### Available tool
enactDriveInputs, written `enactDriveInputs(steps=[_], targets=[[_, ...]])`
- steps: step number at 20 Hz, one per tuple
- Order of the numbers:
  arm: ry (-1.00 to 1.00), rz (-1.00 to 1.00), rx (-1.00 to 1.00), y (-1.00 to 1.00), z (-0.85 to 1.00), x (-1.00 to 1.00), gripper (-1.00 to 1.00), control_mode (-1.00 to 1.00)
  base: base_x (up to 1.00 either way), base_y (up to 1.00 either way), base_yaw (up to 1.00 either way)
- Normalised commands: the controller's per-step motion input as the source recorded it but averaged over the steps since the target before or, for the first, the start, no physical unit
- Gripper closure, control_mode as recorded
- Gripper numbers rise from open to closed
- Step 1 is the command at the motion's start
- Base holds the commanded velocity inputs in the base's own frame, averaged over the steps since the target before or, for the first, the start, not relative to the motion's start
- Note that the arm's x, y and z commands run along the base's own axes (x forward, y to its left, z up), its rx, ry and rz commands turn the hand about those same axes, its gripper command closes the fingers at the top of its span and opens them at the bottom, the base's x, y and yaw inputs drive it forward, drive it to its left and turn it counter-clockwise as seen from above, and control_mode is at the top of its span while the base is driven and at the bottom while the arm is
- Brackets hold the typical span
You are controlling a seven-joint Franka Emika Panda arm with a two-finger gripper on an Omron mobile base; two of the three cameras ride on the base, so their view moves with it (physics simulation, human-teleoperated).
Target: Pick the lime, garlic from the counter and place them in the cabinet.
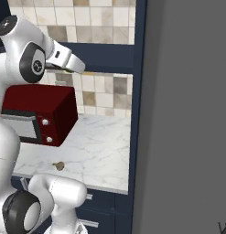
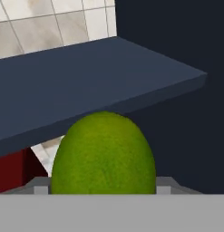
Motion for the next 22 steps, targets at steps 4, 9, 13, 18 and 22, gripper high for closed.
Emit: enactDriveInputs(steps=[4,9,13,18,22], targets=[[0.01,-0.09,0.00,-0.16,0.20,0.49,1.00,-1.00,0.00,0.00,0.00],[0.07,-0.08,0.00,-0.12,0.12,0.60,1.00,-1.00,0.00,0.00,0.00],[0.09,-0.07,0.00,-0.06,0.00,0.76,1.00,-1.00,0.00,0.00,0.00],[0.07,-0.04,0.00,-0.05,0.00,0.82,1.00,-1.00,0.00,0.00,0.00],[0.02,0.00,0.00,-0.02,0.00,0.64,1.00,-1.00,0.00,0.00,0.00]])
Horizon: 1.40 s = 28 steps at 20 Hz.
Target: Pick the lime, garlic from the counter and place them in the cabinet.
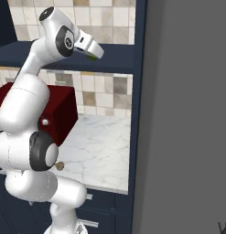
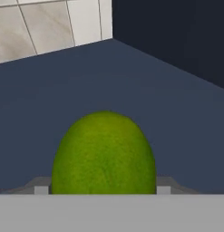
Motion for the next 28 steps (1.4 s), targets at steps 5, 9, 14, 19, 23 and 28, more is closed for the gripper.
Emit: enactDriveInputs(steps=[5,9,14,19,23,28], targets=[[0.00,0.00,0.00,0.00,0.00,0.42,1.00,-1.00,0.00,0.00,0.00],[0.00,0.00,0.00,0.00,-0.05,0.28,-1.00,-1.00,0.00,0.00,0.00],[0.00,0.00,0.01,-0.10,-0.10,0.25,-1.00,-1.00,0.00,0.00,0.00],[-0.06,0.00,0.05,-0.11,0.00,0.06,-1.00,-1.00,0.00,0.00,0.00],[-0.21,0.02,0.01,-0.02,0.03,-0.01,-1.00,-1.00,0.00,0.00,0.00],[-0.19,0.03,0.00,0.06,0.11,-0.58,-1.00,-1.00,0.00,0.00,0.00]])
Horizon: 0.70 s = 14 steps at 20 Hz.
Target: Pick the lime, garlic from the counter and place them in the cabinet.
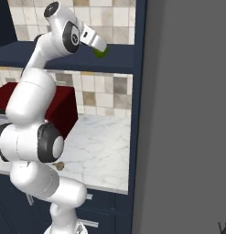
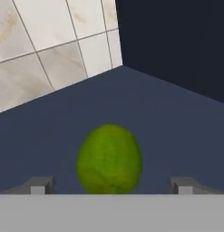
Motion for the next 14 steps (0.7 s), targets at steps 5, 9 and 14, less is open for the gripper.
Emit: enactDriveInputs(steps=[5,9,14], targets=[[-0.05,0.02,0.00,0.00,0.00,-0.97,-1.00,-1.00,0.00,0.00,0.00],[0.00,0.06,0.00,0.01,0.04,-1.00,-1.00,-1.00,0.00,0.00,0.00],[0.01,0.16,0.00,0.18,0.00,-1.00,-1.00,-1.00,0.00,0.00,0.00]])
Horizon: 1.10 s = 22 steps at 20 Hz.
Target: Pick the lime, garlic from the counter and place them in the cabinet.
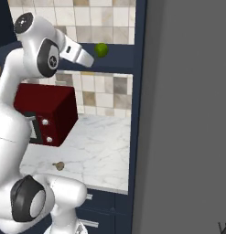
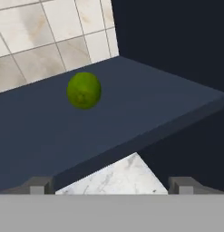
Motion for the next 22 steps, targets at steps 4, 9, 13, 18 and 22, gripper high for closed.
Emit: enactDriveInputs(steps=[4,9,13,18,22], targets=[[0.08,0.24,0.00,0.23,0.00,-1.00,-1.00,-1.00,0.00,0.00,0.00],[0.15,0.26,0.00,0.31,-0.15,-0.98,-1.00,-1.00,0.00,0.00,0.00],[0.16,0.26,0.00,0.35,-0.42,-0.84,-1.00,-1.00,0.00,0.00,0.00],[0.19,0.23,0.00,0.38,-0.57,-0.57,-1.00,-1.00,0.00,0.00,0.00],[0.29,0.10,-0.01,0.42,-0.58,-0.08,-1.00,-1.00,0.00,0.00,0.00]])
